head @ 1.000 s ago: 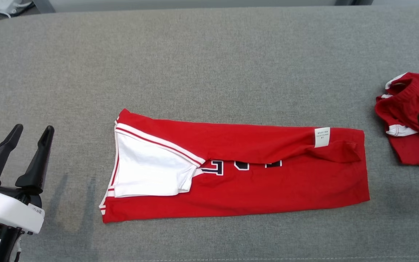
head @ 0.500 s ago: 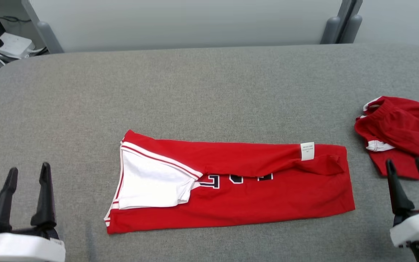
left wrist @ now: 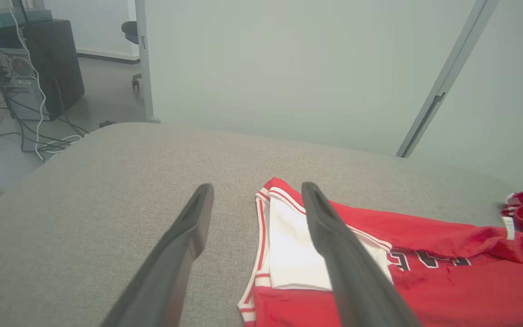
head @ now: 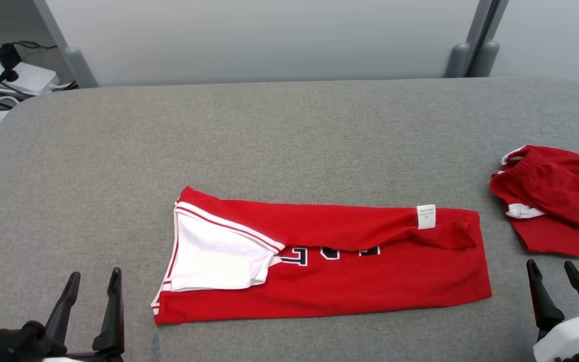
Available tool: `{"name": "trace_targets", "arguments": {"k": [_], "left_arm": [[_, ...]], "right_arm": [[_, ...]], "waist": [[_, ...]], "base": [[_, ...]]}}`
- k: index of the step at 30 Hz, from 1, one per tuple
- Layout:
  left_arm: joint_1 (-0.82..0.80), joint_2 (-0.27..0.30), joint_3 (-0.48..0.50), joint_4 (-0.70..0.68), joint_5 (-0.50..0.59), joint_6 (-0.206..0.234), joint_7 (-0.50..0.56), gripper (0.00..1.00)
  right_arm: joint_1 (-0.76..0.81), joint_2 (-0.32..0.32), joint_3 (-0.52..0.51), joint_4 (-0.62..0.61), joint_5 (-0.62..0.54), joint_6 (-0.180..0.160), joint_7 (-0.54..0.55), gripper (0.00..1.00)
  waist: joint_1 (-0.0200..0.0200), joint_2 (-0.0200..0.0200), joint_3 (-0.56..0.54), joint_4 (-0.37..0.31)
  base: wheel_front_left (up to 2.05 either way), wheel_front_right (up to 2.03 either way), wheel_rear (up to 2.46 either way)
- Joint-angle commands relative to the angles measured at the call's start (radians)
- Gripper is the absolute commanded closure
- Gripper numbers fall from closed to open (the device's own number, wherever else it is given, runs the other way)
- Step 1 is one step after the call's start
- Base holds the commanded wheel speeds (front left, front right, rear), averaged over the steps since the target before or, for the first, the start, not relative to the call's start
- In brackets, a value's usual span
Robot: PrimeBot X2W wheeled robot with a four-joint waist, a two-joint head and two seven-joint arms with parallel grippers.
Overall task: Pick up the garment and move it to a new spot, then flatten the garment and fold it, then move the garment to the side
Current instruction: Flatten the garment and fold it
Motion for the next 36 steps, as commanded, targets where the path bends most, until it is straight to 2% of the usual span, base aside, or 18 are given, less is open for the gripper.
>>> {"name": "trace_targets", "arguments": {"k": [1, 11, 17, 23, 28, 29, 30, 31, 36], "left_arm": [[-0.063, 0.023, 0.037, -0.015, 0.017, -0.005, -0.010, 0.00], [-0.164, -0.011, -0.025, 0.018, 0.045, -0.041, -0.003, 0.00], [-0.181, -0.020, -0.032, 0.034, 0.047, -0.044, -0.003, 0.00], [-0.188, -0.025, -0.027, 0.038, 0.049, -0.045, -0.004, 0.00], [-0.192, -0.032, -0.023, 0.038, 0.049, -0.047, -0.005, 0.00], [-0.193, -0.033, -0.022, 0.038, 0.049, -0.047, -0.006, 0.00], [-0.194, -0.034, -0.021, 0.039, 0.049, -0.048, -0.006, 0.00], [-0.195, -0.035, -0.021, 0.039, 0.049, -0.050, -0.006, 0.00], [-0.200, -0.039, -0.016, 0.039, 0.049, -0.056, -0.007, 0.00]], "right_arm": [[-0.036, -0.029, 0.017, -0.013, 0.011, -0.003, 0.004, 0.00], [-0.224, -0.036, 0.069, 0.206, 0.133, -0.003, 0.058, 0.00], [-0.293, -0.035, 0.123, 0.325, 0.182, -0.003, 0.114, 0.00], [-0.290, -0.053, 0.186, 0.366, 0.242, -0.003, 0.176, 0.00], [-0.270, -0.082, 0.243, 0.339, 0.323, -0.003, 0.257, 0.00], [-0.268, -0.090, 0.257, 0.330, 0.340, -0.003, 0.278, 0.25], [-0.265, -0.098, 0.273, 0.316, 0.358, -0.003, 0.299, 0.76], [-0.264, -0.108, 0.286, 0.300, 0.376, -0.003, 0.313, 1.00], [-0.267, -0.157, 0.290, 0.261, 0.422, -0.003, 0.325, 1.00]], "waist": [[0.0000, -0.0001, 0.008, 0.011], [0.0000, -0.0001, 0.062, 0.102], [0.0000, -0.0001, 0.084, 0.124], [0.0000, -0.0001, 0.093, 0.122], [0.0000, -0.0001, 0.098, 0.102], [0.0000, -0.0001, 0.099, 0.099], [0.0000, -0.0001, 0.100, 0.096], [0.0000, -0.0001, 0.102, 0.093], [0.0000, -0.0001, 0.111, 0.085]], "base": [[0.00, 0.00, 0.00], [0.00, 0.00, 0.00], [0.00, 0.00, 0.00], [0.00, 0.00, 0.00], [0.00, 0.00, 0.00], [0.00, 0.00, 0.00], [0.00, 0.00, 0.00], [0.00, 0.00, 0.00], [0.00, 0.00, 0.00]]}}
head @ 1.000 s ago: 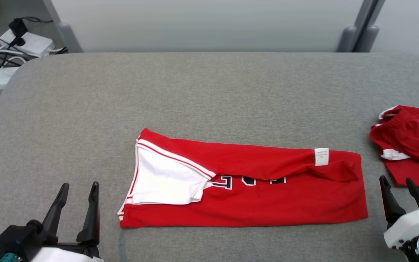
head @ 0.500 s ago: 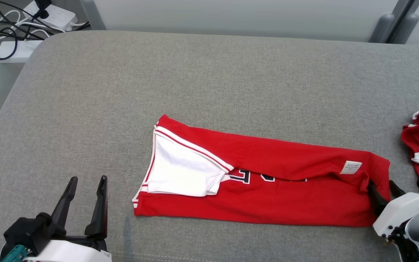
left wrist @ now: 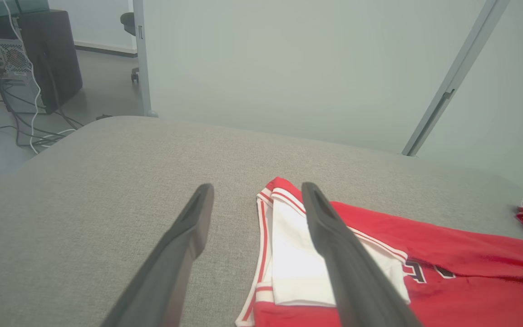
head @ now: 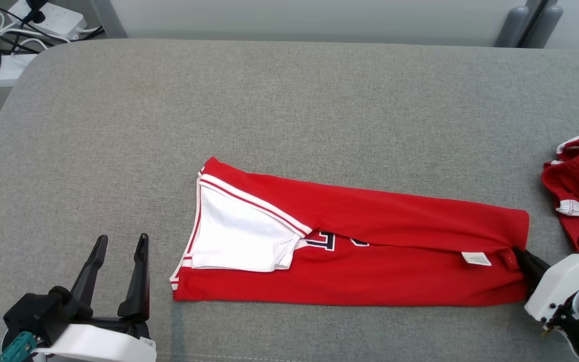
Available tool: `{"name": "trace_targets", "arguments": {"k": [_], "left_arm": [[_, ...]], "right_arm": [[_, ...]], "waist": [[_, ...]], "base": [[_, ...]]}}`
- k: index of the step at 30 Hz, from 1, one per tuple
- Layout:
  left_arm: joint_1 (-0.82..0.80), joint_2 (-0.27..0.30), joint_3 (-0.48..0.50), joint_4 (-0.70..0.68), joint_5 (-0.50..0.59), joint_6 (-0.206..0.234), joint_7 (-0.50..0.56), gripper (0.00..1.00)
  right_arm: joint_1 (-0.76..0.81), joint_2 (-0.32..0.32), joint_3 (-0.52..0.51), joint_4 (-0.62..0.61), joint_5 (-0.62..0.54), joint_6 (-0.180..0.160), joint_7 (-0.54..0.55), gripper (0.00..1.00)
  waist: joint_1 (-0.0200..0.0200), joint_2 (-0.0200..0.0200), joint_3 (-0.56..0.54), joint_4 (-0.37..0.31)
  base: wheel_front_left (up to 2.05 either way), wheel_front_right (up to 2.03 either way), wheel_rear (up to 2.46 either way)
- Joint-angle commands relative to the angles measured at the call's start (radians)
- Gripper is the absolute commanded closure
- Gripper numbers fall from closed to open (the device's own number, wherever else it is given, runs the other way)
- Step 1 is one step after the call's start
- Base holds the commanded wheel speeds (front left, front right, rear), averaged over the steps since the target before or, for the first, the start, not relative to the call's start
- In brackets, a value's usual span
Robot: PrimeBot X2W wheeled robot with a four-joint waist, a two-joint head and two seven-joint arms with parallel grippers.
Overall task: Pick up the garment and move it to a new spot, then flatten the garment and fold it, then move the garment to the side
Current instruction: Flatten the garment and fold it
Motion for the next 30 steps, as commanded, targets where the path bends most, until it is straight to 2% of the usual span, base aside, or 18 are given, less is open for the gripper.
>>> {"name": "trace_targets", "arguments": {"k": [1, 11, 14, 17, 20, 22, 24, 27, 30], "left_arm": [[-0.052, 0.023, 0.046, -0.019, 0.010, -0.010, -0.007, 0.00], [-0.052, 0.010, 0.057, -0.011, 0.013, -0.022, -0.009, 0.00], [-0.050, 0.008, 0.064, -0.011, 0.017, -0.024, -0.009, 0.00], [-0.050, 0.010, 0.068, -0.012, 0.020, -0.027, -0.010, 0.00], [-0.055, 0.013, 0.071, -0.014, 0.024, -0.029, -0.010, 0.00], [-0.061, 0.014, 0.069, -0.014, 0.026, -0.031, -0.009, 0.00], [-0.068, 0.014, 0.065, -0.011, 0.028, -0.033, -0.008, 0.00], [-0.079, 0.014, 0.058, -0.008, 0.031, -0.037, -0.003, 0.00], [-0.087, 0.011, 0.047, -0.003, 0.034, -0.043, -0.001, 0.00]], "right_arm": [[0.023, -0.044, 0.010, -0.012, 0.008, -0.005, 0.001, 1.00], [0.032, -0.180, -0.052, -0.077, 0.057, -0.005, 0.011, 1.00], [0.047, -0.157, -0.064, -0.186, 0.138, -0.005, 0.039, 1.00], [0.065, -0.090, -0.069, -0.369, 0.278, -0.005, 0.095, 1.00], [0.072, -0.020, -0.059, -0.545, 0.366, -0.005, 0.142, 1.00], [0.063, 0.044, -0.051, -0.619, 0.402, -0.005, 0.155, 1.00], [0.044, 0.125, -0.033, -0.648, 0.417, -0.005, 0.161, 1.00], [0.002, 0.257, 0.008, -0.628, 0.408, -0.005, 0.158, 1.00], [-0.045, 0.317, 0.060, -0.548, 0.384, -0.005, 0.137, 1.00]], "waist": [[0.0000, -0.0001, 0.003, -0.002], [0.0000, -0.0001, 0.011, -0.007], [0.0000, -0.0001, 0.011, -0.011], [0.0000, -0.0001, 0.011, -0.019], [0.0000, -0.0001, 0.013, -0.031], [0.0000, -0.0001, 0.014, -0.034], [0.0000, -0.0001, 0.014, -0.034], [0.0000, -0.0001, 0.014, -0.024], [0.0000, -0.0001, 0.013, 0.000]], "base": [[0.00, 0.00, 0.00], [0.00, 0.00, 0.00], [0.00, 0.00, 0.00], [0.00, 0.00, 0.00], [0.00, 0.00, 0.00], [0.00, 0.00, 0.00], [0.00, 0.00, 0.00], [0.00, 0.00, 0.00], [0.00, 0.00, 0.00]]}}
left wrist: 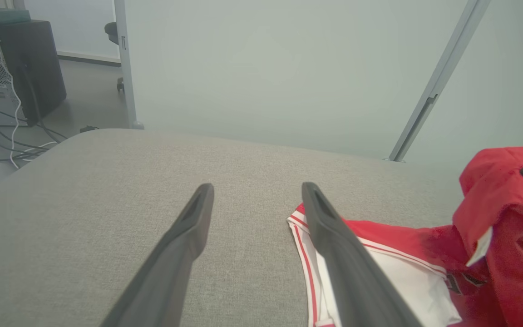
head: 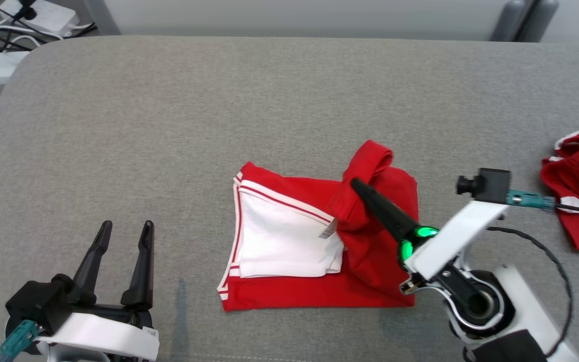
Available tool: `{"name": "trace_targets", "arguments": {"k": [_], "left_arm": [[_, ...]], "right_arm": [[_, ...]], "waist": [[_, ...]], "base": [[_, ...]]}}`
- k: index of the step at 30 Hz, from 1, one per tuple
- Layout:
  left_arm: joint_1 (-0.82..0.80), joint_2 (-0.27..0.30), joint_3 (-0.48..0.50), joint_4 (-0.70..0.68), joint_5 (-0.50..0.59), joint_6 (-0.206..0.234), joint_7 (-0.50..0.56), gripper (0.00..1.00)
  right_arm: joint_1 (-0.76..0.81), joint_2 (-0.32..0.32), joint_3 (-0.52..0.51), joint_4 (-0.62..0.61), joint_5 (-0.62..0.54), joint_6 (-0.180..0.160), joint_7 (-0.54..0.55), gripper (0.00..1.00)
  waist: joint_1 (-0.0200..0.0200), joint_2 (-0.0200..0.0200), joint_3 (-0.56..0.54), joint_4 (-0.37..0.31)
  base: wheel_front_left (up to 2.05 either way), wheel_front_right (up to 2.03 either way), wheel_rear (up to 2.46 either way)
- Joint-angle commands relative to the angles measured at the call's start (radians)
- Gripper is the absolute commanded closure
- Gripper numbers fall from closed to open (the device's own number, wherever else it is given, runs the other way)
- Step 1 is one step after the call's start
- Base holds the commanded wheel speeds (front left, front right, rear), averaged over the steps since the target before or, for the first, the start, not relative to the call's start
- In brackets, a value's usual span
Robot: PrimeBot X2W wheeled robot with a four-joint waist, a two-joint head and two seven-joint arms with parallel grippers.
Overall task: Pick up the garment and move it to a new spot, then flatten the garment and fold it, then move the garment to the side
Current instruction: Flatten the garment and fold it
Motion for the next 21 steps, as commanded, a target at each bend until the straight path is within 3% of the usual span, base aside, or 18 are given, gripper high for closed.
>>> {"name": "trace_targets", "arguments": {"k": [1, 9, 19, 21], "left_arm": [[-0.050, 0.022, 0.032, -0.014, 0.015, -0.005, -0.002, 0.00], [-0.082, -0.013, -0.017, 0.017, 0.019, -0.031, 0.000, 0.00], [-0.102, -0.041, -0.037, 0.052, 0.026, -0.049, -0.004, 0.00], [-0.107, -0.044, -0.038, 0.057, 0.028, -0.053, -0.005, 0.00]], "right_arm": [[-0.045, 0.006, 0.038, 0.017, -0.020, 0.004, -0.019, 1.00], [-0.160, 0.013, 0.282, 0.221, 0.079, 0.004, -0.113, 1.00], [-0.281, 0.014, 0.458, 0.419, 0.142, 0.004, -0.209, 0.97], [-0.304, 0.014, 0.484, 0.455, 0.158, 0.004, -0.232, 0.00]], "waist": [[0.0000, -0.0001, 0.000, 0.023], [0.0000, -0.0001, -0.002, 0.122], [0.0000, -0.0001, 0.002, 0.150], [0.0000, -0.0001, 0.005, 0.150]], "base": [[0.00, 0.00, 0.00], [0.00, 0.00, 0.00], [0.00, 0.00, 0.00], [0.00, 0.00, 0.00]]}}
